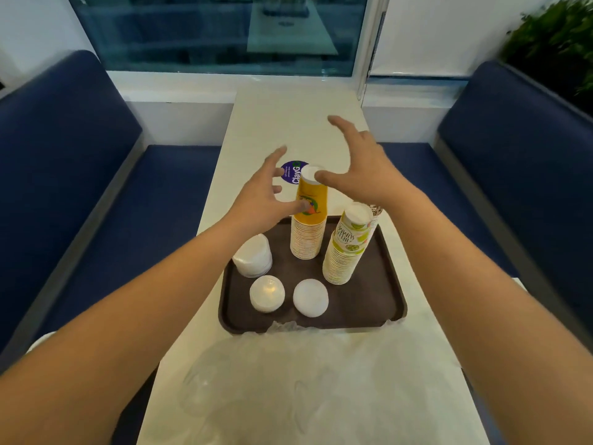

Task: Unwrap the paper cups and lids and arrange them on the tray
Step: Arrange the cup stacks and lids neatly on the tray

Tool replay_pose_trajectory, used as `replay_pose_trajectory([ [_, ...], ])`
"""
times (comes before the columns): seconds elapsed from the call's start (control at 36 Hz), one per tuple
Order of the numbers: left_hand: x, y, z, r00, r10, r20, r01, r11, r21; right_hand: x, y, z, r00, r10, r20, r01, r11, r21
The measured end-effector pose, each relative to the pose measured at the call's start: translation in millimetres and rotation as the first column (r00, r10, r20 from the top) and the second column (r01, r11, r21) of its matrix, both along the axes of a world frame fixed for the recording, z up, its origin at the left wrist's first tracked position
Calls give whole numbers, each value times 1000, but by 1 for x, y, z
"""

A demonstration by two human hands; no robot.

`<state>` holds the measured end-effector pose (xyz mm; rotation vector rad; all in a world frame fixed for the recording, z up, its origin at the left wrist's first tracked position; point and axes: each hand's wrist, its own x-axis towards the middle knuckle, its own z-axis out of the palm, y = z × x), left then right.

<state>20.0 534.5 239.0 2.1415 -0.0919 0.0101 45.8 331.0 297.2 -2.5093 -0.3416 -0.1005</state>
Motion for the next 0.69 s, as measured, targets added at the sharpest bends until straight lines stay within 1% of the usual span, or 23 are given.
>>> replay_pose_trajectory([
  [0.14,17,-11,-18,987,5,-161,2,999,45,28,6,-15,990,107,-87,-115,989,-90],
  [0.22,22,-18,-30,976,17,-218,-7,999,46,38,7,-23,985,127,-119,-140,984,-107],
  [0.33,26,-23,-41,970,22,-242,-10,999,49,43,6,-28,963,174,-206,-199,974,-109],
  [0.44,28,-25,-48,965,12,-263,-7,1000,20,46,7,-34,948,183,-262,-224,965,-137],
  [0.61,32,-26,-55,964,2,-266,-5,1000,-9,54,5,-42,948,193,-254,-235,960,-149],
  [0.69,33,-30,-58,968,-5,-252,6,1000,6,55,4,-42,956,198,-218,-237,957,-167],
])
